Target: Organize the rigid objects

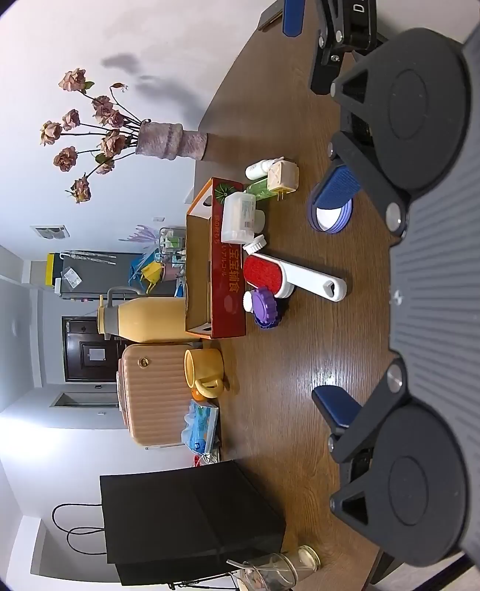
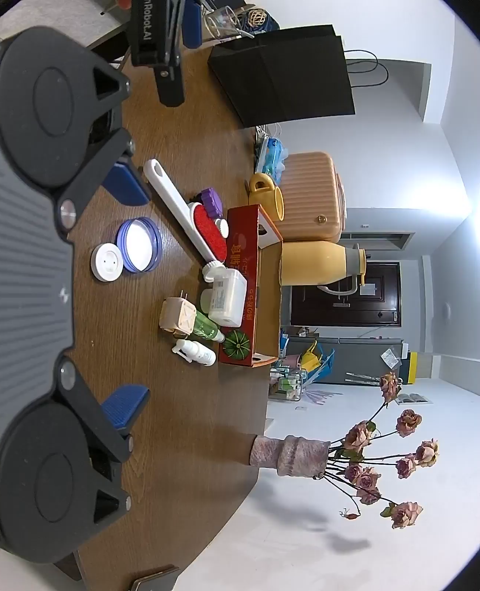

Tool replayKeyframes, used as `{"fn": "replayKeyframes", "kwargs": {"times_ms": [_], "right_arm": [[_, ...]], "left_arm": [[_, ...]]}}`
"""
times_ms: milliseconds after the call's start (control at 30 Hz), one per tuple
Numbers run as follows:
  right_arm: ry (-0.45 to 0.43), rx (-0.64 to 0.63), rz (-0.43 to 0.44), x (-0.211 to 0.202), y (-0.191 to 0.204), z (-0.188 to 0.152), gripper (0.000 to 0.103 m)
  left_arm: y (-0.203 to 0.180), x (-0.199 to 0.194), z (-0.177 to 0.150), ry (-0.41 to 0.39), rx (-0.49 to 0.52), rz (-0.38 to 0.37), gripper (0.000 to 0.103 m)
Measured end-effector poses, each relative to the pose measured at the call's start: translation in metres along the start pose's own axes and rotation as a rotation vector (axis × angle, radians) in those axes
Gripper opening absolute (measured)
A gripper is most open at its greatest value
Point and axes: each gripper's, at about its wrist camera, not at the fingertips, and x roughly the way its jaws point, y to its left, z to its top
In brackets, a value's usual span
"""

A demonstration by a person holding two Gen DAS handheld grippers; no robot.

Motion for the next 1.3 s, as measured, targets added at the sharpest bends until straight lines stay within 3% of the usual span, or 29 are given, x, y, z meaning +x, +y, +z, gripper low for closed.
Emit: {"fn": "replayKeyframes", "kwargs": {"times_ms": [1300], "right_arm": [[0.009,0.002,-0.003,-0.0001,0.0014,-0.0009,0.103]], "left_arm": [[0.0011,-0.0021,0.0027,0.004,-0.005,-0.001,0.103]]}}
